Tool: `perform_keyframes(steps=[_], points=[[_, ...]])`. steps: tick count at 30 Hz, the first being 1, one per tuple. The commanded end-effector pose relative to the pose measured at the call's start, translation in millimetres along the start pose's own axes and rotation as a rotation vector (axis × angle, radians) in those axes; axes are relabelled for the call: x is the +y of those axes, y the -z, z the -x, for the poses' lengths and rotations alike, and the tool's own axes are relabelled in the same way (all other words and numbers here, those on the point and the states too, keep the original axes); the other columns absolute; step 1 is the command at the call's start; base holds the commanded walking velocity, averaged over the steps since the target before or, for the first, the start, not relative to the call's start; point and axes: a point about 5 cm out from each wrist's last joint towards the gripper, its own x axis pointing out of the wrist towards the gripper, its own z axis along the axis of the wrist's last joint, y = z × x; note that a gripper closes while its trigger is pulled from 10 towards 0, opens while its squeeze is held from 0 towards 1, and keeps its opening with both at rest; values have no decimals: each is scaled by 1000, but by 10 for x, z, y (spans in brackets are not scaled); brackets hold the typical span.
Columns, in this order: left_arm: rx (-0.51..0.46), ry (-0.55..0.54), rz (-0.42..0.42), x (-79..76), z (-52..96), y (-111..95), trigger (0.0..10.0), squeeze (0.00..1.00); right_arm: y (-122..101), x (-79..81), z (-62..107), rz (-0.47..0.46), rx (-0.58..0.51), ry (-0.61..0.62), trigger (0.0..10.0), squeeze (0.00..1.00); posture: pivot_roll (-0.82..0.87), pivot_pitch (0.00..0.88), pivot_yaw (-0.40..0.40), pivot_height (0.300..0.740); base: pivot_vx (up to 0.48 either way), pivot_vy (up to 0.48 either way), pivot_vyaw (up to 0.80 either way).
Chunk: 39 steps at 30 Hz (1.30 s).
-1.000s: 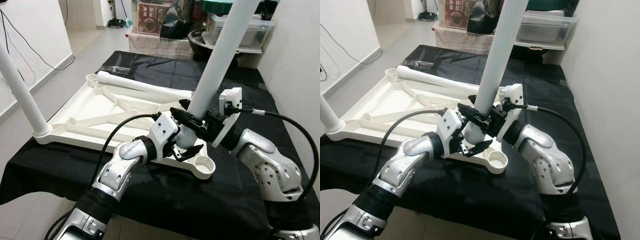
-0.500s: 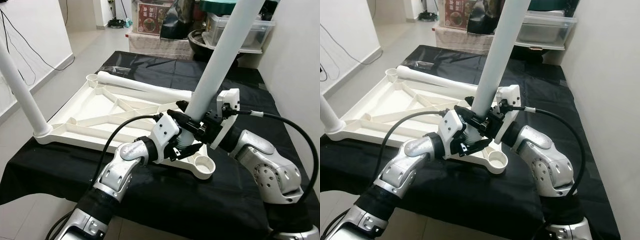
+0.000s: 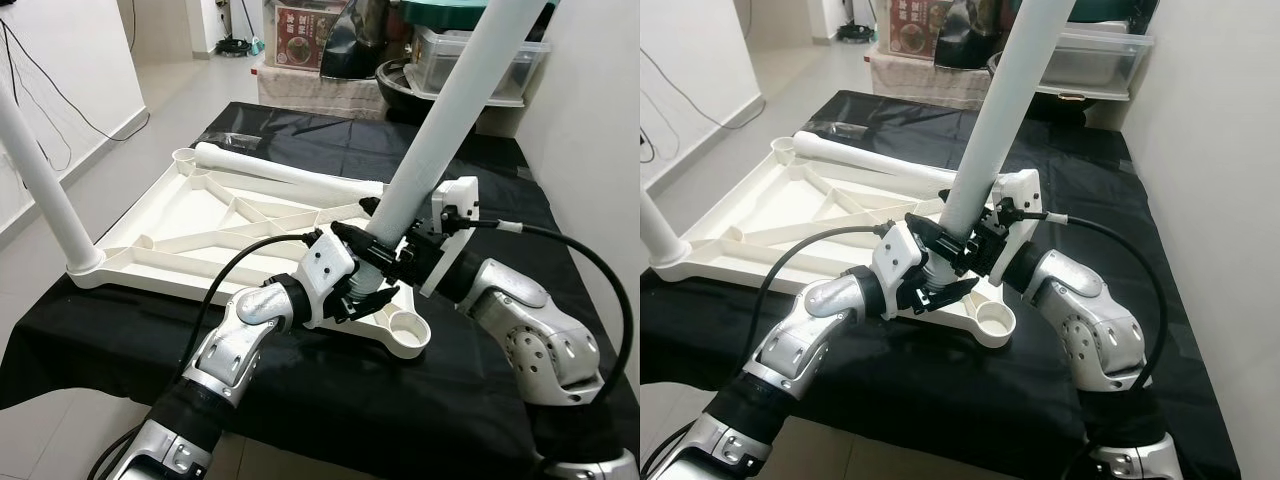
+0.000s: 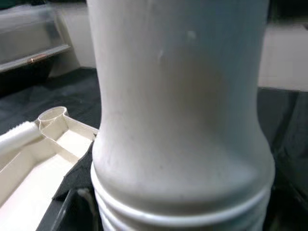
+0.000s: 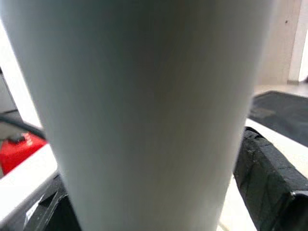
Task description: Building children table
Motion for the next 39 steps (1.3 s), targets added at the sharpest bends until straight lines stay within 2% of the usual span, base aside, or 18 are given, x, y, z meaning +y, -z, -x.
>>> perform_keyframes(steps=[1, 9, 19, 20, 22, 23, 33, 39], points=[[22, 19, -5, -50, -1, 51, 10000, 0, -71, 5, -18, -4, -33, -10, 10000, 0, 64, 17, -79, 740, 0, 0, 0], [24, 14, -3, -70, -12, 72, 10000, 0, -194, -3, -41, -20, -78, -18, 10000, 0, 62, 24, -80, 740, 0, 0, 0], [34, 21, -5, -83, -5, 104, 10000, 0, -191, 24, -56, -29, -72, -34, 10000, 0, 60, 27, -81, 740, 0, 0, 0], [37, 22, -6, -84, 0, 109, 10000, 0, -188, 26, -57, -32, -70, -36, 3529, 0, 60, 27, -81, 740, 0, 0, 0], [37, 22, -6, -84, 0, 112, 10000, 0, -187, 27, -58, -35, -70, -37, 3529, 0, 58, 27, -79, 740, 0, 0, 0], [38, 23, -5, -84, 2, 115, 10000, 0, -185, 26, -58, -36, -69, -37, 0, 0, 58, 27, -79, 740, 0, 0, 0], [42, 18, -1, -68, 17, 124, 10000, 0, -170, 43, -57, -38, -58, -49, 0, 0, 58, 28, -80, 740, 0, 0, 0], [64, 10, 37, -50, 12, 150, 10000, 0, -165, 38, -53, -37, -55, -43, 0, 0, 57, 27, -79, 740, 0, 0, 0]])
